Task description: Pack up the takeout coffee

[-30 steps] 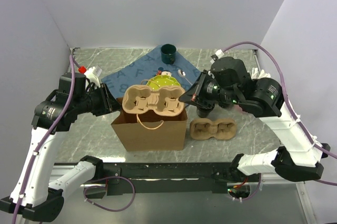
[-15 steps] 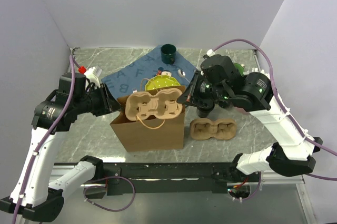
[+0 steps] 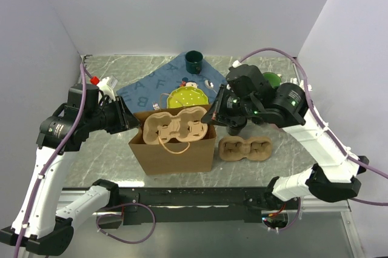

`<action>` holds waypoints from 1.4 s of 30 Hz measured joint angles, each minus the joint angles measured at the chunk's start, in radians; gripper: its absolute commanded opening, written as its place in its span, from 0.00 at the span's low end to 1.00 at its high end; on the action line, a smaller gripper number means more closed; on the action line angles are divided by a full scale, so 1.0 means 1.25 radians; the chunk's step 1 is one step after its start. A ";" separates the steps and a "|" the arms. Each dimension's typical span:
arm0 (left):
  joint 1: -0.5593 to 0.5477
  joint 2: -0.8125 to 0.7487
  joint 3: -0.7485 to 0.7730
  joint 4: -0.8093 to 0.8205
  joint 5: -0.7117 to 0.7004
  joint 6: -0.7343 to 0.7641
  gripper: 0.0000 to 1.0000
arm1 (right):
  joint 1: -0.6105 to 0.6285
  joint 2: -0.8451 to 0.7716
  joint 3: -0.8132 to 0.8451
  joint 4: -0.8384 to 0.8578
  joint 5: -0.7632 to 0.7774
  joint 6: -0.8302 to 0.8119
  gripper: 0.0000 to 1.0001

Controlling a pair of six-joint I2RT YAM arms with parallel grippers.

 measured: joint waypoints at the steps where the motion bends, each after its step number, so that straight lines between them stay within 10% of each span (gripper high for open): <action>1: 0.000 0.000 0.000 0.000 0.000 0.000 0.31 | 0.002 0.006 0.000 0.001 -0.002 0.003 0.00; 42: 0.001 0.012 0.000 -0.014 -0.002 0.000 0.31 | -0.020 0.041 -0.034 0.047 -0.013 -0.055 0.00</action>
